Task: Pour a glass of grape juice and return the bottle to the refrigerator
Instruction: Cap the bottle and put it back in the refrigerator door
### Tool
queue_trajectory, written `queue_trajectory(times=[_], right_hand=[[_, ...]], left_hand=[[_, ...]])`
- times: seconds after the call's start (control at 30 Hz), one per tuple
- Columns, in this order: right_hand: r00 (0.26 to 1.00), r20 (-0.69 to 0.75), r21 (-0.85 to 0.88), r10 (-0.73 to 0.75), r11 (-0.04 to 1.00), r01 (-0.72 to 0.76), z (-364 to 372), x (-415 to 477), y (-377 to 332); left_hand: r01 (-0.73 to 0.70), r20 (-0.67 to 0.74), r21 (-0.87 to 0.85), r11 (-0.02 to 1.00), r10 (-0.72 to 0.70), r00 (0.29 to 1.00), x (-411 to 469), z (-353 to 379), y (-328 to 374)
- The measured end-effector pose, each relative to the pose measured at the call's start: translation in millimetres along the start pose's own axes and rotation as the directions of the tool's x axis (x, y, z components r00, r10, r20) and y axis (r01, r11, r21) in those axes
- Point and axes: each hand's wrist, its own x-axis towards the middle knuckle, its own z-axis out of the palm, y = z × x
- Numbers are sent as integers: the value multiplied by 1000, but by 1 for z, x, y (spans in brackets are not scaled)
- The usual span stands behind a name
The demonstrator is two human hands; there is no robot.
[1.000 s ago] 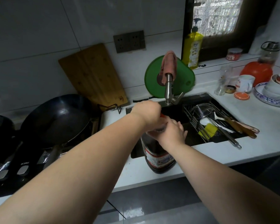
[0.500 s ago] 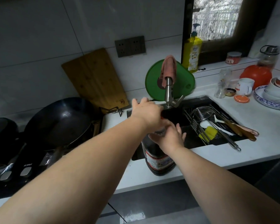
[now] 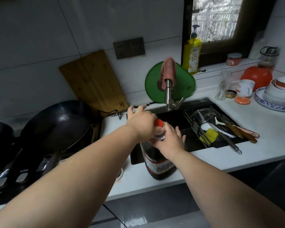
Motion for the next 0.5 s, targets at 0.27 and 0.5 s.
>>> queue_trajectory(times=[0.27,0.5], right_hand=[[999,41,-18,-12,1000,13,-3,1,0],[996,79,-5,-35,999,35,-8,-1,0]], left_hand=[[172,-155,-226,959,-209,965,-6,21,13],[54,-112,-458,887,-118,987,-8,24,-5]])
